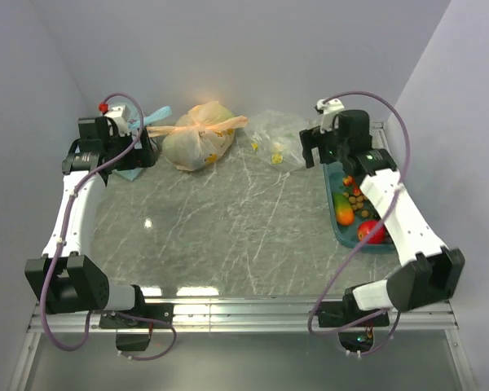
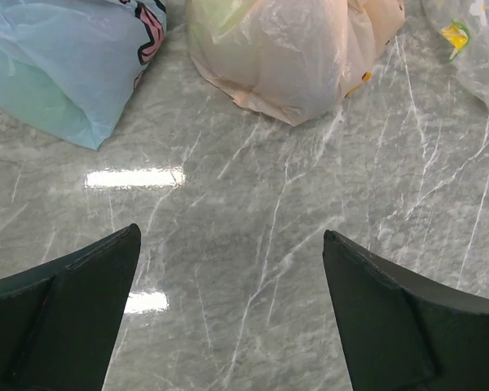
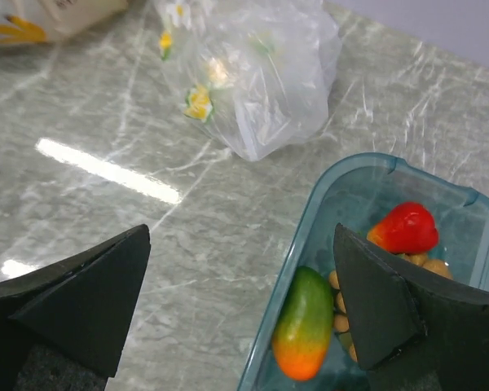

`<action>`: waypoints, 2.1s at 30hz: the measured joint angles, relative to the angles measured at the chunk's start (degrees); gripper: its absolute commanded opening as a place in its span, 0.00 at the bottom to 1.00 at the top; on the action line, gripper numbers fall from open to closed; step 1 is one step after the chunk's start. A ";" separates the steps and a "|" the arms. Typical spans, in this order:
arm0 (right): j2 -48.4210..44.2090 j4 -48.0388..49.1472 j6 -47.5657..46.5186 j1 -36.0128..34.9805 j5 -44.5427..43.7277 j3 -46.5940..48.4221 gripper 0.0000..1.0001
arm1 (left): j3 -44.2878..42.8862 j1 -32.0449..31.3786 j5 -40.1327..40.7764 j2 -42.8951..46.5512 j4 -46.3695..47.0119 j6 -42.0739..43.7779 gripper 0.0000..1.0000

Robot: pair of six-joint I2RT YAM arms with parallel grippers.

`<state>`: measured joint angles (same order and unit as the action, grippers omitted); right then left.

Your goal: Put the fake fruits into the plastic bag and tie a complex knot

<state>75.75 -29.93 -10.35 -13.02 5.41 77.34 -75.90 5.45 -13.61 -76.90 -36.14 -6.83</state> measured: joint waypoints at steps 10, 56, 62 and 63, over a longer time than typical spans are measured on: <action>27.12 -1.11 -1.18 -3.15 -8.55 18.34 1.00 | -3.72 -0.74 -0.92 -2.58 -0.55 -0.68 0.99; 31.10 69.48 90.36 0.87 66.86 -4.83 0.00 | 31.12 -7.15 -35.01 20.87 31.28 3.65 0.99; 28.24 80.08 101.31 -2.43 68.98 -8.41 0.00 | 32.89 -16.65 -31.32 18.97 37.46 9.31 0.99; 27.23 80.04 101.31 -2.97 69.26 -8.74 0.00 | 32.92 -17.86 -30.47 18.01 38.71 10.03 0.99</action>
<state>102.98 50.11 90.96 -15.99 74.67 68.60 -42.98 -12.40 -44.07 -58.89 2.57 3.20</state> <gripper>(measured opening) 0.007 0.994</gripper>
